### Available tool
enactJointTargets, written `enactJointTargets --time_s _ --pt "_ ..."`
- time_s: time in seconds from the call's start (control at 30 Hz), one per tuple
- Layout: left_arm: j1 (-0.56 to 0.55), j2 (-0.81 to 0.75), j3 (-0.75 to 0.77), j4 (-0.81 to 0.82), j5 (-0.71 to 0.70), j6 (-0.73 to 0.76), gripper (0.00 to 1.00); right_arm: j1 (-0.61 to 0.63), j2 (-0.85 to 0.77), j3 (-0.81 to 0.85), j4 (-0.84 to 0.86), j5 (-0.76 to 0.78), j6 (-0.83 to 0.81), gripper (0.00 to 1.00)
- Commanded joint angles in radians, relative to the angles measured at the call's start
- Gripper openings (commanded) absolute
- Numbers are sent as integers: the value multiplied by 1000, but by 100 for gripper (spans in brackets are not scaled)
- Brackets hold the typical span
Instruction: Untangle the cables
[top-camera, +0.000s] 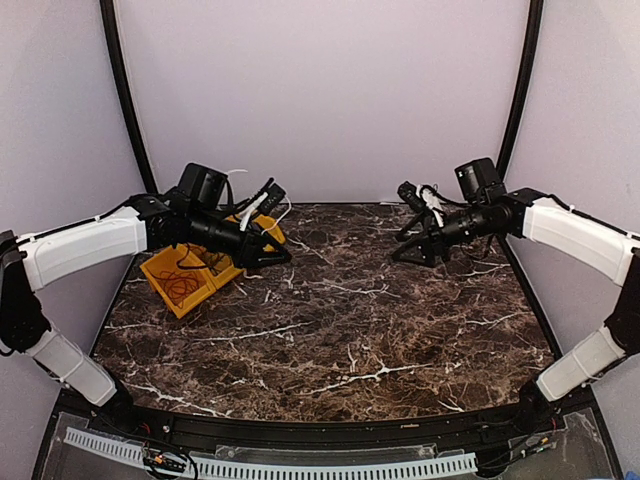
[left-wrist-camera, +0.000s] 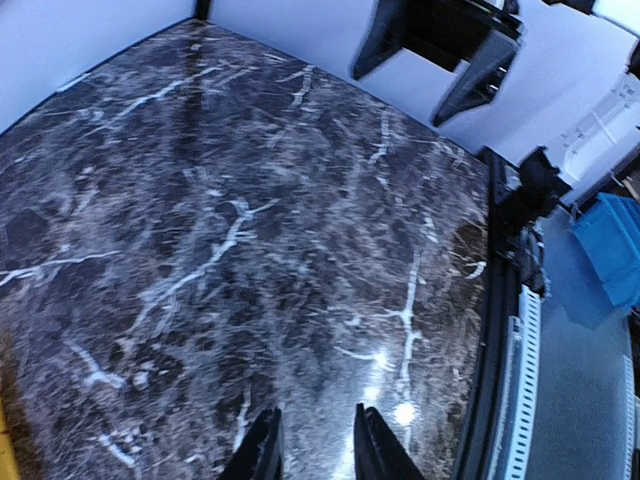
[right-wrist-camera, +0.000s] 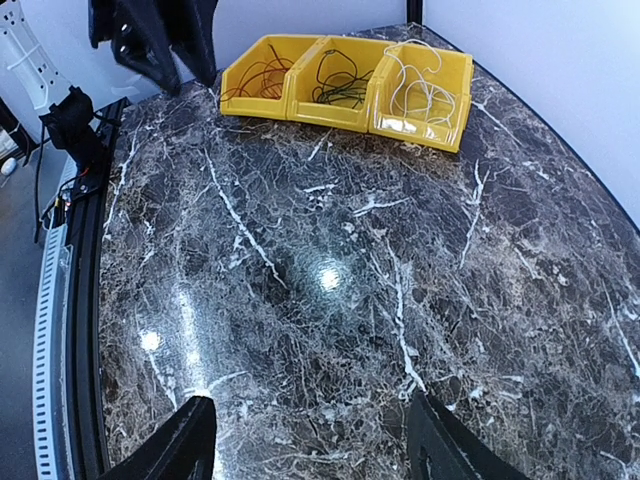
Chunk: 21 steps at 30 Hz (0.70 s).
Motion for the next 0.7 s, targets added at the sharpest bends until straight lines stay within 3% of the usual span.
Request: enactJointTargets --time_s 0.0,0.1,0.27,0.43,0.67 --pt "-62 40 -3 47 207 5 31 30 -36 74 -3 -13 -35 67" --pt "-119 88 49 35 257 4 35 64 -47 92 30 6 -50 67" --pt "-187 129 101 22 217 -8 39 106 -34 110 72 3 -41 67" --pt "-202 127 82 74 162 -49 39 142 -6 116 25 -107 -55 70" --pt "-203 128 67 101 45 -93 38 186 -28 111 26 -296 43 86"
